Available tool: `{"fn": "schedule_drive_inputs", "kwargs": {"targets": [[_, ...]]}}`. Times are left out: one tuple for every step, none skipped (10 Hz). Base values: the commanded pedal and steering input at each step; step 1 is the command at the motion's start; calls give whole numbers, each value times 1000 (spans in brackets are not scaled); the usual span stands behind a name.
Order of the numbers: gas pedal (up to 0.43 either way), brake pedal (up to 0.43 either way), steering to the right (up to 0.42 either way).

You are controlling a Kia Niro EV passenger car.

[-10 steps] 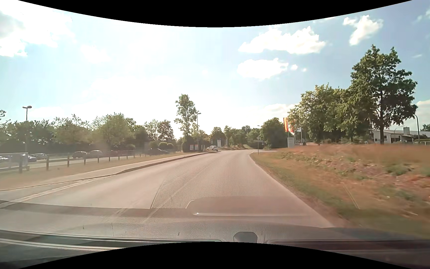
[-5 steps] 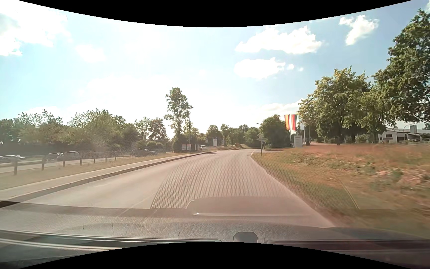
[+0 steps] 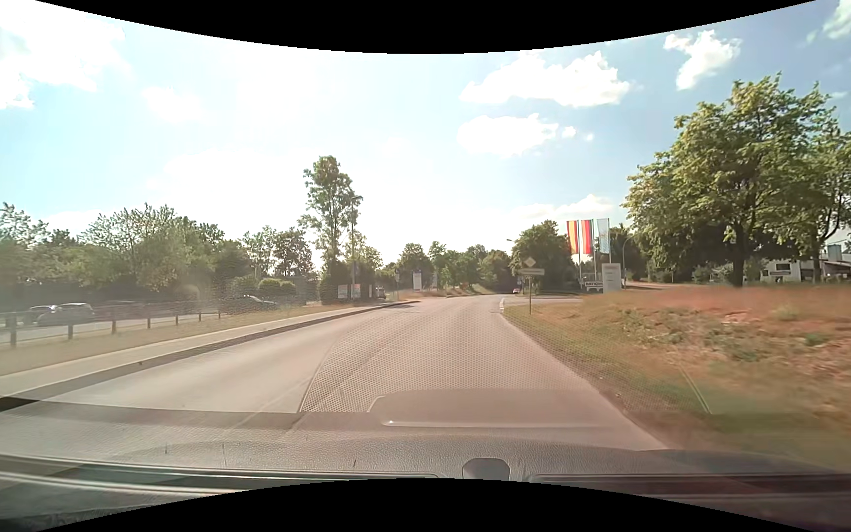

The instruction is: Follow the waypoints while adhering to traffic rules and regulations

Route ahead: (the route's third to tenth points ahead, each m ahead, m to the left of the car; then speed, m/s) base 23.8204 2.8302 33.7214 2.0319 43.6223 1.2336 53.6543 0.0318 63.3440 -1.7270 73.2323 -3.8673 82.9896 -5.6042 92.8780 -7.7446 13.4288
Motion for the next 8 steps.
{"fn": "schedule_drive_inputs", "kwargs": {"targets": [[169,6,11],[169,6,13],[169,6,14],[169,6,16],[169,6,16],[169,6,16],[157,6,16],[157,6,16]]}}
